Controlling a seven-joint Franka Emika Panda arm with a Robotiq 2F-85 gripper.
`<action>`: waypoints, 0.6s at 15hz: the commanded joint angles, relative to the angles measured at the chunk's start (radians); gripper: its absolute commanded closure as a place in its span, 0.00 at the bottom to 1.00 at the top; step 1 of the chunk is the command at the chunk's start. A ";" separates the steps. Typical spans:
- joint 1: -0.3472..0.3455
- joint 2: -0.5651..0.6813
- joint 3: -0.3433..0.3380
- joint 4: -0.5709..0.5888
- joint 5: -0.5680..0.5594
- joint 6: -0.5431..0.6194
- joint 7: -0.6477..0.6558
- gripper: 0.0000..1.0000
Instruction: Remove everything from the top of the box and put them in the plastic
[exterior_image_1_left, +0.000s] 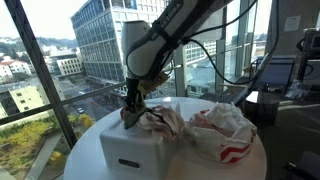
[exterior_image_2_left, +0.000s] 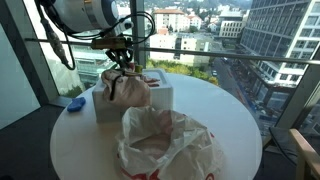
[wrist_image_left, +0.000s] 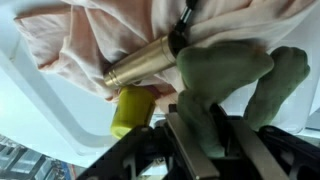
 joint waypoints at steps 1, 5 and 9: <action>-0.003 -0.110 -0.004 -0.056 0.043 -0.020 -0.014 0.91; -0.017 -0.227 -0.001 -0.082 0.094 -0.053 0.011 0.94; -0.040 -0.384 -0.011 -0.109 0.105 -0.140 0.055 0.93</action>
